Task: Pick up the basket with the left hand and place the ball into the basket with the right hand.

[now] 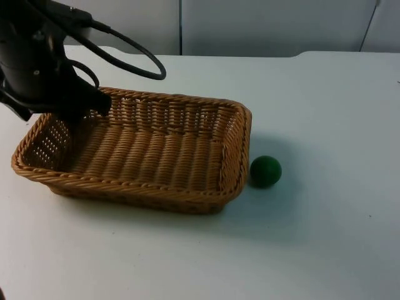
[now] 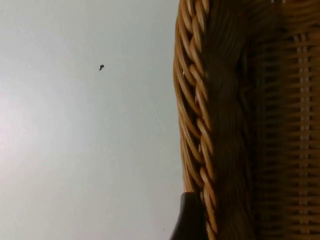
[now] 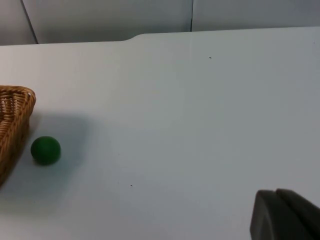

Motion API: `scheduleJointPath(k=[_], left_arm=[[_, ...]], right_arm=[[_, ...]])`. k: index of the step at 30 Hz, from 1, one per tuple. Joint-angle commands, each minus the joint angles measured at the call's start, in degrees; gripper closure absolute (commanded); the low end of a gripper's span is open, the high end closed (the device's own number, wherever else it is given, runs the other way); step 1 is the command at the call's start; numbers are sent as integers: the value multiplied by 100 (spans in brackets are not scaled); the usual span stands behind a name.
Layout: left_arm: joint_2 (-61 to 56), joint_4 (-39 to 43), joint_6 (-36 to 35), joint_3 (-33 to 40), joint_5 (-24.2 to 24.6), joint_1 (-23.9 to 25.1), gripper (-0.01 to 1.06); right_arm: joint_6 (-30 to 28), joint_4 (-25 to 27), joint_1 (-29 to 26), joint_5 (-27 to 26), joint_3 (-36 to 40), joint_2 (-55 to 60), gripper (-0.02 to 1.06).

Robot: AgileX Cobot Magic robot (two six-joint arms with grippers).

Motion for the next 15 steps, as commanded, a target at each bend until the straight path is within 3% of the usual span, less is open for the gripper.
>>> scheduleJointPath(k=[1,5,15], left_arm=[[5,86,-106,-47,-166,-10,41],[22,219,-106,-47,-360,-10,41],[441,901,-522,-47,-243,-10,41]], right_arm=[[-38,0,-32,-44,23,-14,105],[-38,0,-32,-44,23,-14,105],[-38,0,-32,-44,23,-14,105]])
